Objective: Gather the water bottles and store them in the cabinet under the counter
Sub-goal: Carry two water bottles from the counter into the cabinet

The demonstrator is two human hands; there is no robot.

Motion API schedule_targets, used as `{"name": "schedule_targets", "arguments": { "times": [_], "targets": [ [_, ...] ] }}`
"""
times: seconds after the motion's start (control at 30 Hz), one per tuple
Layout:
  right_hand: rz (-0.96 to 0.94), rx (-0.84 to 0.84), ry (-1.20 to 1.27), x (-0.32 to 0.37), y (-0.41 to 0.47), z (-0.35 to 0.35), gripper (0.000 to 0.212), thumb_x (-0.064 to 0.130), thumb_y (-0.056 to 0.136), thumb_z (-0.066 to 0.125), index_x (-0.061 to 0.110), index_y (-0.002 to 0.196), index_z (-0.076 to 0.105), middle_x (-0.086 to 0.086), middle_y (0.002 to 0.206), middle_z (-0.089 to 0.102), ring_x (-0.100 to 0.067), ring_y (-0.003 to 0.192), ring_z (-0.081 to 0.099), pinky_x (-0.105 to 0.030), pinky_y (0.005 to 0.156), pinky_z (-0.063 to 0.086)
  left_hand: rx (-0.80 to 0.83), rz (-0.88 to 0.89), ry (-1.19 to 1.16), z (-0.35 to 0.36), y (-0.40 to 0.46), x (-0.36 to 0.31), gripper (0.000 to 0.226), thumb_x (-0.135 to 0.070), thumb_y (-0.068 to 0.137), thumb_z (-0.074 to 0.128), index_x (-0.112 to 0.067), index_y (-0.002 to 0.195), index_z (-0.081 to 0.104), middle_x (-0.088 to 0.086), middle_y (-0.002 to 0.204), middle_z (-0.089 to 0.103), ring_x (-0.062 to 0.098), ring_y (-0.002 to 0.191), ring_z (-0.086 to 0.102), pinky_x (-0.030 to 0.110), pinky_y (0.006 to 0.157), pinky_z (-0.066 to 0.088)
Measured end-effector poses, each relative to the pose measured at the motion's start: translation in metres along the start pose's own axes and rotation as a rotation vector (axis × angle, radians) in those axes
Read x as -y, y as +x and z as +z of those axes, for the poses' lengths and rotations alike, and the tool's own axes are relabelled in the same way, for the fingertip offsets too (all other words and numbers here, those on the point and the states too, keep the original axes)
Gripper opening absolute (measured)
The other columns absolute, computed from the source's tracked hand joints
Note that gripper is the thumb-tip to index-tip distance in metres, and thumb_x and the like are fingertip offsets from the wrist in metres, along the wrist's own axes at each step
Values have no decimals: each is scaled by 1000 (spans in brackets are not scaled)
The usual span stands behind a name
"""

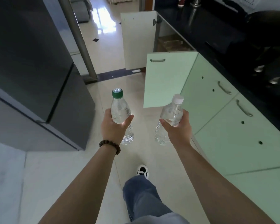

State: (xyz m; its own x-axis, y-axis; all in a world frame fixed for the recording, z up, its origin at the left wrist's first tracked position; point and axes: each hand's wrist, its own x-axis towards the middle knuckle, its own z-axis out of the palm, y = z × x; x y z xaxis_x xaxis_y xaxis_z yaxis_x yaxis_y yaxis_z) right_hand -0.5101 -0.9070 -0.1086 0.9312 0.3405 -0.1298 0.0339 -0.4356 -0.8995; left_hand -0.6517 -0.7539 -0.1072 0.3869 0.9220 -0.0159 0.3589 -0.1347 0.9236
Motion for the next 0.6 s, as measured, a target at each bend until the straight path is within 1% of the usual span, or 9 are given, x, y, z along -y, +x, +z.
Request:
{"name": "schedule_targets", "arguments": {
  "times": [0.07,0.13,0.3,0.47,0.6],
  "targets": [
    [3,8,13,16,40,24,64,37,70,81,26,121,44,7,105,62,-19,96,60,-29,70,41,-1,11,32,11,51,-6,50,-39,71,82,-18,106,54,-12,87,61,12,83,62,19,65,44],
    [10,18,13,34,78,45,63,36,71,81,28,121,44,9,103,61,-17,93,58,-27,67,38,8,7,58,22,100,-14,52,-41,70,83,-18,107,55,-11,89,61,13,85,62,21,67,45],
    [33,16,14,75,164,85,64,36,69,82,30,121,43,9,106,63,-17,94,60,-30,75,45,36,7,67,54,205,-33,54,-43,68,83,-19,107,56,-4,95,66,16,88,64,27,75,49],
    [50,-9,-11,105,234,125,63,37,69,82,29,119,45,9,103,65,-17,92,61,-28,72,42,83,-50,18,83,289,-46,52,-39,68,85,-27,107,53,-6,98,67,15,90,65,31,79,53],
    [68,-37,-10,122,284,170,63,38,69,82,30,119,44,9,103,65,-17,93,63,-31,77,49,137,-28,-1,99,364,-51,50,-34,70,84,-25,108,53,-9,97,61,14,92,62,27,74,52]
  ]
}}
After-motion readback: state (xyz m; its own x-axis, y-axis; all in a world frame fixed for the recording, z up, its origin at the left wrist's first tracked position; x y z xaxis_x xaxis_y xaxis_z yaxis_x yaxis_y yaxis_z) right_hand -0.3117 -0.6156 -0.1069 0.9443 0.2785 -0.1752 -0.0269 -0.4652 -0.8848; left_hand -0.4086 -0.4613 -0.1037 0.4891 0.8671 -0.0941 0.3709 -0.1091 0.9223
